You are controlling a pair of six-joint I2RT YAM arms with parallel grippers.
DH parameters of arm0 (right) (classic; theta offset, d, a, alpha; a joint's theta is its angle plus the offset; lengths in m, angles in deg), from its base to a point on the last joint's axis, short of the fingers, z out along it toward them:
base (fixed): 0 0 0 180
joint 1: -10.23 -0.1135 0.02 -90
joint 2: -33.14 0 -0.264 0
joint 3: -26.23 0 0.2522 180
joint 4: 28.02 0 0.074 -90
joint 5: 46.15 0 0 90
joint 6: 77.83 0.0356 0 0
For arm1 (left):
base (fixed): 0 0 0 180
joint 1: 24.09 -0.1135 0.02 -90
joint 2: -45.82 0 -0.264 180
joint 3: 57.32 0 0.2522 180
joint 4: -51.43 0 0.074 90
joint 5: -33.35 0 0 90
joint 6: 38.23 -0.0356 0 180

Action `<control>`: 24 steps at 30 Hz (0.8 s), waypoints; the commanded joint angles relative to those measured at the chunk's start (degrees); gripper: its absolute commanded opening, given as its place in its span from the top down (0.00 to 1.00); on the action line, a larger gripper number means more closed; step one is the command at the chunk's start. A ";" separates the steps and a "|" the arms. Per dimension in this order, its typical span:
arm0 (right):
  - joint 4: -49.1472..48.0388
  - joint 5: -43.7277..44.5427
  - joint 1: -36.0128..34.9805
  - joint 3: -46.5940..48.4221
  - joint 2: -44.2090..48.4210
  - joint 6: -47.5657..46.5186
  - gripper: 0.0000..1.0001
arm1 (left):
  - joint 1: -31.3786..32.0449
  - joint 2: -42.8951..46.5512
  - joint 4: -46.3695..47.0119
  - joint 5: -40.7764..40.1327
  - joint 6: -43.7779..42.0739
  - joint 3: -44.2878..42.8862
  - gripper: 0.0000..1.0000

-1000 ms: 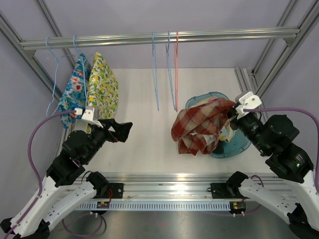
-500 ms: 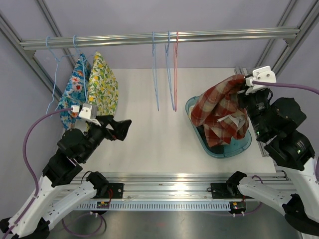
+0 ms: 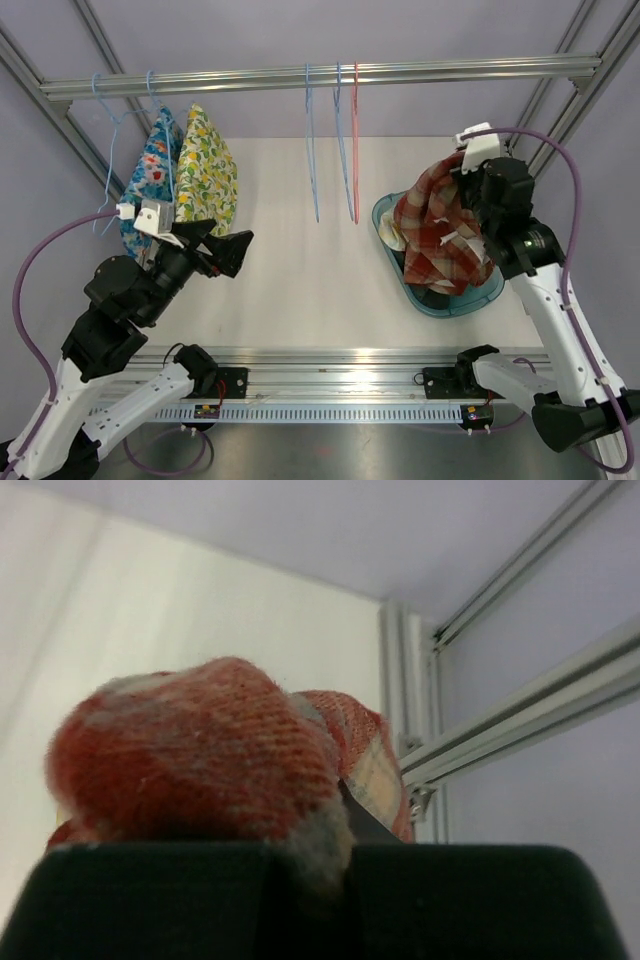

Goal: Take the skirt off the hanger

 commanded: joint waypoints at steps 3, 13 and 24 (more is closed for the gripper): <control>-2.24 -12.46 0.38 -7.65 -1.44 1.42 1.00 | -0.11 -3.81 -3.70 -0.70 -0.37 -6.47 0.01; 2.25 -19.52 1.35 -19.51 -9.43 6.79 1.00 | -0.11 -10.92 -8.09 -7.90 0.86 -19.74 0.01; 4.07 -32.68 7.41 -22.61 -19.10 -0.93 1.00 | -0.55 -23.14 -17.50 -18.36 0.86 -34.86 0.01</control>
